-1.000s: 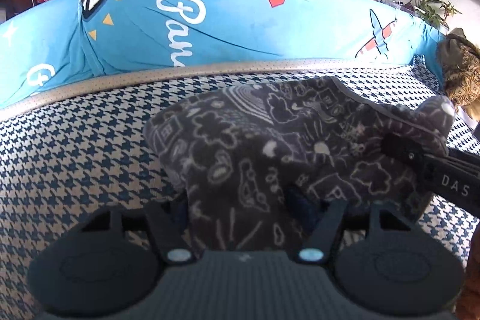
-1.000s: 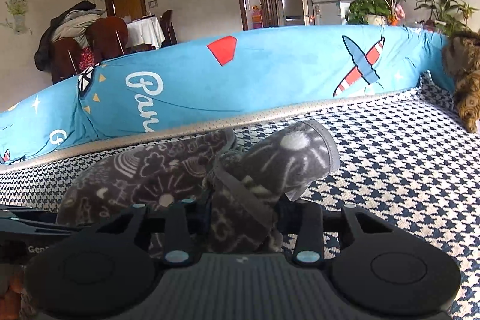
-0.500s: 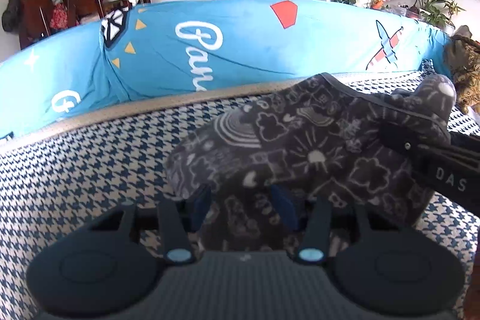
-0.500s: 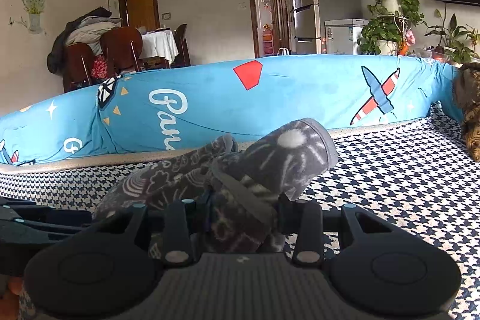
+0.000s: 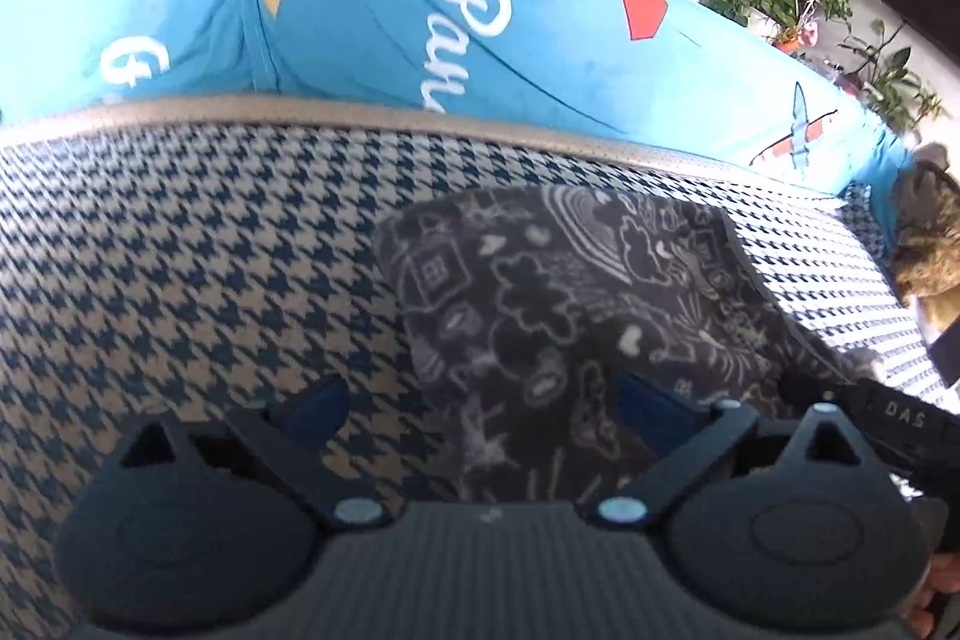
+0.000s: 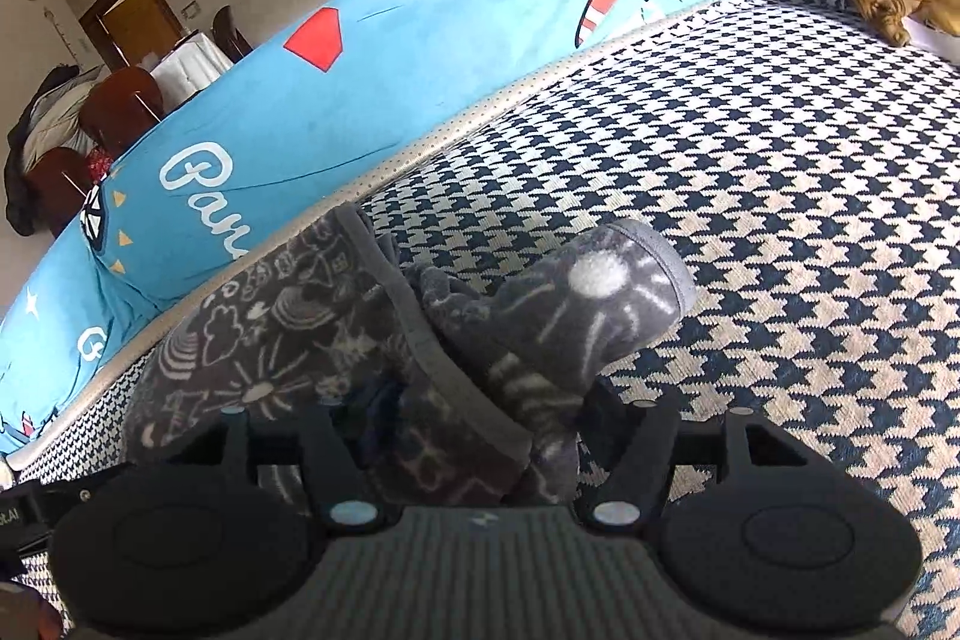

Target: Fold clothes

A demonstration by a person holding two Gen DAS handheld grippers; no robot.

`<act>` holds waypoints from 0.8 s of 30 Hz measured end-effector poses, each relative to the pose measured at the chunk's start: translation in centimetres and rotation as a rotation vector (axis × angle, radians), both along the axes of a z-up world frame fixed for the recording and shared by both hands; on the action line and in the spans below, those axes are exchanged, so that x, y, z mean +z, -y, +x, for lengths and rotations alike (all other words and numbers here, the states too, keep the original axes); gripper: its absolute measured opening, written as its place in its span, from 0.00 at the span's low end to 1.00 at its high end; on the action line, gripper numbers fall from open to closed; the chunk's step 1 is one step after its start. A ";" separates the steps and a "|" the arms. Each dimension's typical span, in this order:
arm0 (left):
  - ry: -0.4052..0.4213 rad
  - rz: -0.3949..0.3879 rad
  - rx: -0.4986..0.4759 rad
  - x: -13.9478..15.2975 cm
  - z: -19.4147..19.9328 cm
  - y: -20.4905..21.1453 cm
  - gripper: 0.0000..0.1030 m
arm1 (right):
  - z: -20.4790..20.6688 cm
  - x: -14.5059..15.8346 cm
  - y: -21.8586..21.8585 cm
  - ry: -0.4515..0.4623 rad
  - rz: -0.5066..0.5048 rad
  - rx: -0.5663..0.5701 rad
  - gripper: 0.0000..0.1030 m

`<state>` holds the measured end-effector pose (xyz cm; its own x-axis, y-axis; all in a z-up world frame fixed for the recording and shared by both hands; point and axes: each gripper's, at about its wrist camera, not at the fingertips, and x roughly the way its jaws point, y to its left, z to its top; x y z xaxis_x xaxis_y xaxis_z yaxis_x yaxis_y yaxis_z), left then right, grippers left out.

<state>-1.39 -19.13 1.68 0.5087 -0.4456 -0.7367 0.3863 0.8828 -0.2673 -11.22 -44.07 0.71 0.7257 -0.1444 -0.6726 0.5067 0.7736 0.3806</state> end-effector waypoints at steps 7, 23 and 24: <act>-0.048 -0.042 -0.044 -1.4 0.3 0.6 1.00 | -0.5 0.0 0.2 -0.006 0.056 0.003 0.68; -0.136 -0.125 -0.074 -4.8 1.4 3.3 0.98 | 0.7 -2.1 0.3 -0.017 0.148 0.037 0.73; -0.120 -0.116 -0.079 -4.7 1.2 3.5 0.93 | 0.9 -2.0 -0.1 -0.015 0.126 0.043 0.66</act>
